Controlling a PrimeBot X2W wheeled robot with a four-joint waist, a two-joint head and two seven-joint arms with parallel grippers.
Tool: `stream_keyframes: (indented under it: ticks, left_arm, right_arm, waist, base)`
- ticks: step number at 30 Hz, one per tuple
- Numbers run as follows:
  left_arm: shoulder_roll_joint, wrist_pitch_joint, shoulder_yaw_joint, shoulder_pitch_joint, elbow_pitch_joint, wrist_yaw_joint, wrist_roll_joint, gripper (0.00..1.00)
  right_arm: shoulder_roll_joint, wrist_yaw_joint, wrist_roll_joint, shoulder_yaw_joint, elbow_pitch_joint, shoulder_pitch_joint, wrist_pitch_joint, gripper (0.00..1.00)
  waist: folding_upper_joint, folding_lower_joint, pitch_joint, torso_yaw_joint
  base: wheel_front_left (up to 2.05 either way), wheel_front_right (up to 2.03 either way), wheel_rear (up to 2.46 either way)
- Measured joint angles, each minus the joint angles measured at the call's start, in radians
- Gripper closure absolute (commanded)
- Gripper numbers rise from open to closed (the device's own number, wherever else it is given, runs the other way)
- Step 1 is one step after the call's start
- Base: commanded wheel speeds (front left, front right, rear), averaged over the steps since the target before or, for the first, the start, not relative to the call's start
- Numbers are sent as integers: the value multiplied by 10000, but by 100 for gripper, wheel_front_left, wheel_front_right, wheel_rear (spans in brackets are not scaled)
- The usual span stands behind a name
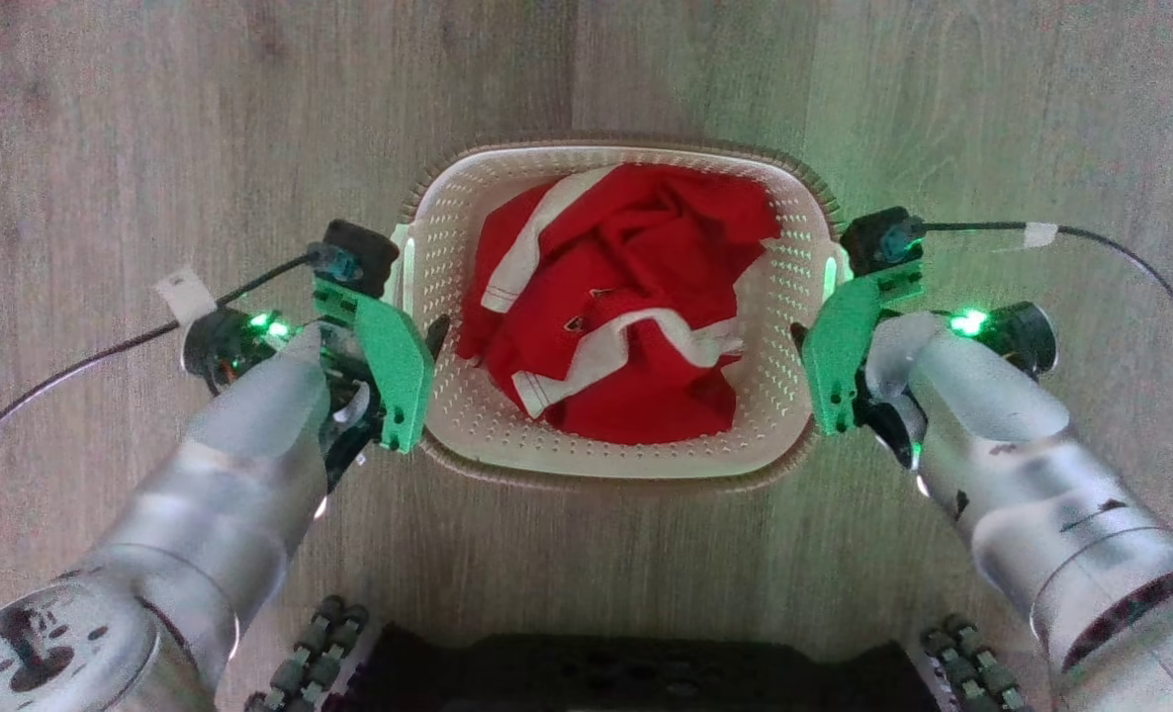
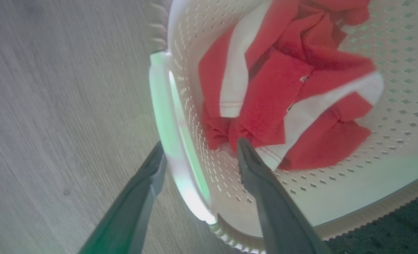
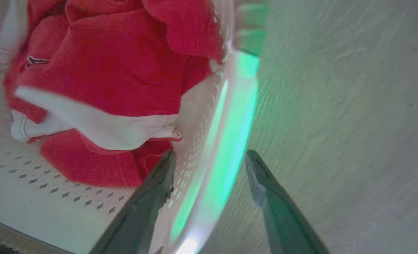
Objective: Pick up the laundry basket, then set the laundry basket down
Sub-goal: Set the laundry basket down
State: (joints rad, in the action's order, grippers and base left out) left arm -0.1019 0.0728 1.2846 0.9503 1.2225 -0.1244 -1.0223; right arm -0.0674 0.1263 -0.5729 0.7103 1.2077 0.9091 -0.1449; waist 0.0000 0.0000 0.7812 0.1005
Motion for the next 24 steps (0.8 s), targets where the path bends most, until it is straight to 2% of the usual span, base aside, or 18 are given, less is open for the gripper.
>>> stream_keyframes:
  ticks: [14,24]
  left_arm:
    - [69,-104,2,7,282,0,-2,0]
    - [-13,-61,8,-501,453,0,0,0]
  right_arm:
    - [-10,2,-109,98,21,24,98,0]
    - [-10,2,-746,362,-428,-703,-121,0]
  waist:
    - [0,0,-372,2]
    - [0,0,-1624,-179]
  base:
    - [0,0,0]
    - [0,0,0]
